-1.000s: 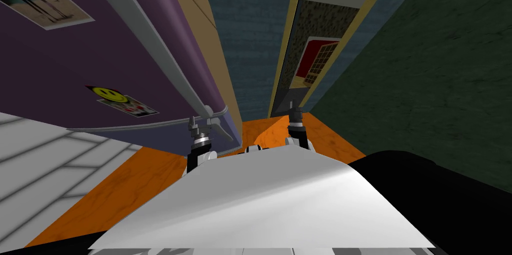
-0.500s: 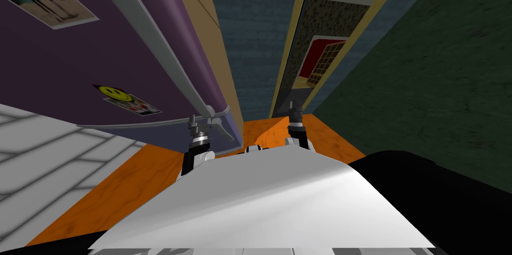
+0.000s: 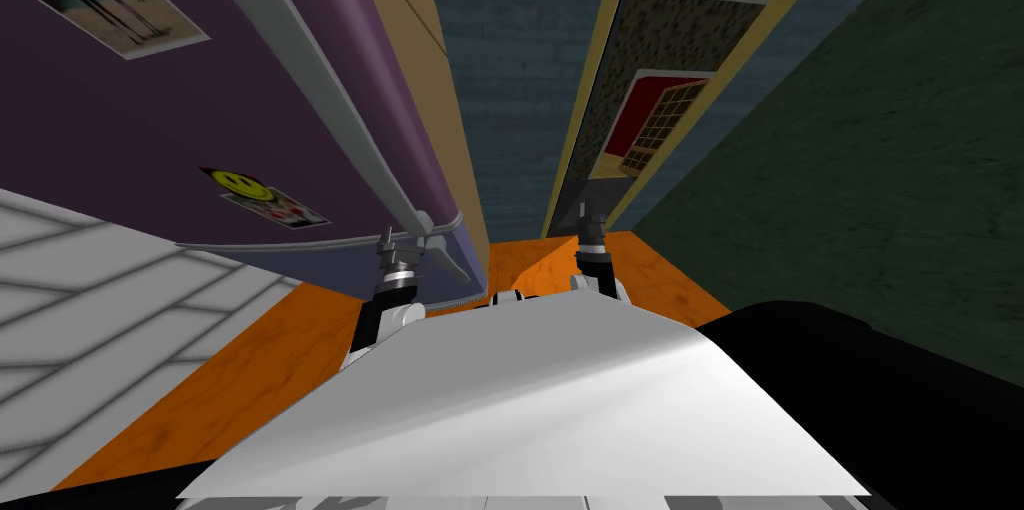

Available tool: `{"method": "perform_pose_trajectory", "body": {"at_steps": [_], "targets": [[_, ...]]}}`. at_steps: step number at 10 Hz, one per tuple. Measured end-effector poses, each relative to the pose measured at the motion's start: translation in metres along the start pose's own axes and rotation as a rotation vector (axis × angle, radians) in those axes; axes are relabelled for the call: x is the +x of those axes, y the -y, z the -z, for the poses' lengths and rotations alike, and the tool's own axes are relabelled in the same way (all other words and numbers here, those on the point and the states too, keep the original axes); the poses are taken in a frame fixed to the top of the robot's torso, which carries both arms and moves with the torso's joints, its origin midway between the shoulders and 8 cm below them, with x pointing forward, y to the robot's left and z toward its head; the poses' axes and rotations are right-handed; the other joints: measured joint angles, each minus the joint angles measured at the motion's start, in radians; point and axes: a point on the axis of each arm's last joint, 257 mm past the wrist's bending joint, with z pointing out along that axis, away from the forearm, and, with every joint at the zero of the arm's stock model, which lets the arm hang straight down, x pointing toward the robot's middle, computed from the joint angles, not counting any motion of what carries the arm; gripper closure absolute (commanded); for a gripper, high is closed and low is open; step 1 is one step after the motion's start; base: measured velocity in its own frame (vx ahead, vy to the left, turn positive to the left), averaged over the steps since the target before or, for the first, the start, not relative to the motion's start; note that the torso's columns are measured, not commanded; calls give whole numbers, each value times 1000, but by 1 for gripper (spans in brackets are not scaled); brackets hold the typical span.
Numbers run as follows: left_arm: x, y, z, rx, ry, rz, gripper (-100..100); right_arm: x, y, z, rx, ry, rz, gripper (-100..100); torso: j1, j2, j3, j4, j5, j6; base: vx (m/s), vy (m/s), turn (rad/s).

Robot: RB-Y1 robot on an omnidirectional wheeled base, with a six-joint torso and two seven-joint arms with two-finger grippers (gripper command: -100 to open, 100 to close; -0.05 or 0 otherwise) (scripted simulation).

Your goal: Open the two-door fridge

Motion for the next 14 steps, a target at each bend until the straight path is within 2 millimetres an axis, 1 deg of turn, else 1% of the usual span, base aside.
{"method": "perform_pose_trajectory", "body": {"at_steps": [3, 14], "targets": [[4, -3, 0, -51, -3, 24, -100, 0, 0, 0, 0, 0, 0, 0, 0, 0, 0, 0, 0, 0, 23, -2, 65], [19, -28, 9, -242, 3, 115, -100, 0, 0, 0, 0, 0, 0, 0, -1, -2, 0, -5, 3, 2, 23, -1, 63]]}}
